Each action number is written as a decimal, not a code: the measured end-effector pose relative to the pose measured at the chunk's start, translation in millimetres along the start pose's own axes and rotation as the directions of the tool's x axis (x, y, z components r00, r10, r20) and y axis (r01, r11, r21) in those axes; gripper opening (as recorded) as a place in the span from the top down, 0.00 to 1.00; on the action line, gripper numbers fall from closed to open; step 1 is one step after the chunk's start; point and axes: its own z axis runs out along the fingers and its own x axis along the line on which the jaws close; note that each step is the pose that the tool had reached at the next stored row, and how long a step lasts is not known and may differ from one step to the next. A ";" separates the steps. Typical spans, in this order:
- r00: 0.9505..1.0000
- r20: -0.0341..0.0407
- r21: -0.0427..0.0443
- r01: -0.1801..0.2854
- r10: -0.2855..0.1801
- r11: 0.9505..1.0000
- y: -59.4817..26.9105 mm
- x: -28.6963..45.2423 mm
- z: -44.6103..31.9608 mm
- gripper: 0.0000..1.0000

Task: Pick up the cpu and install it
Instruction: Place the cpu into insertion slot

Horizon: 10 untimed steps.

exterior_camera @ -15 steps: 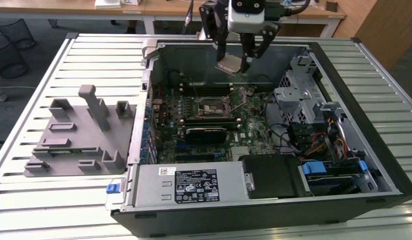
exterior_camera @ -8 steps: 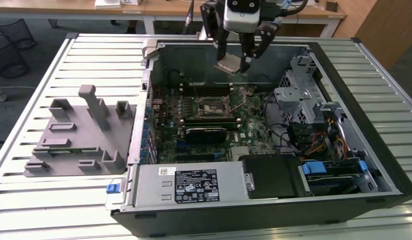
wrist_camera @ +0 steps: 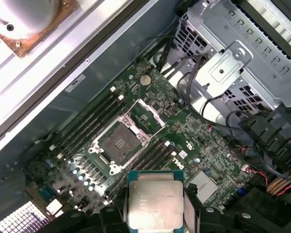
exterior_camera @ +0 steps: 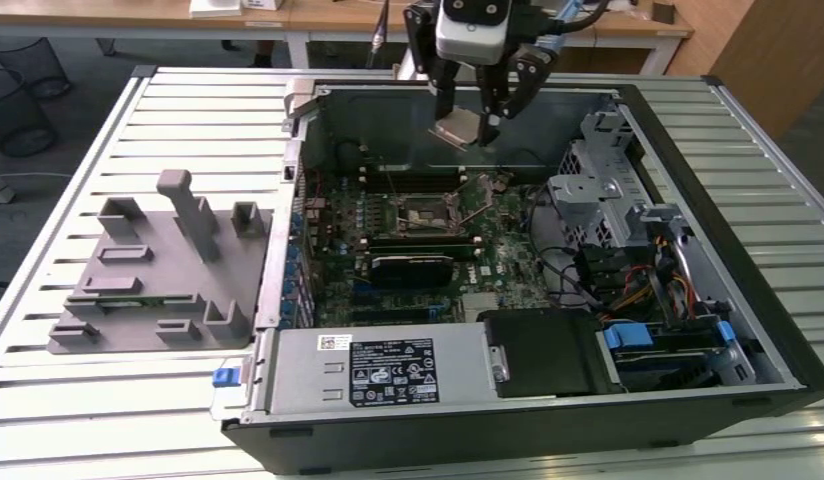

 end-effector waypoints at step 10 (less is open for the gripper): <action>0.995 0.004 0.001 -0.098 0.098 0.995 1.7 1.8 0.7 0.46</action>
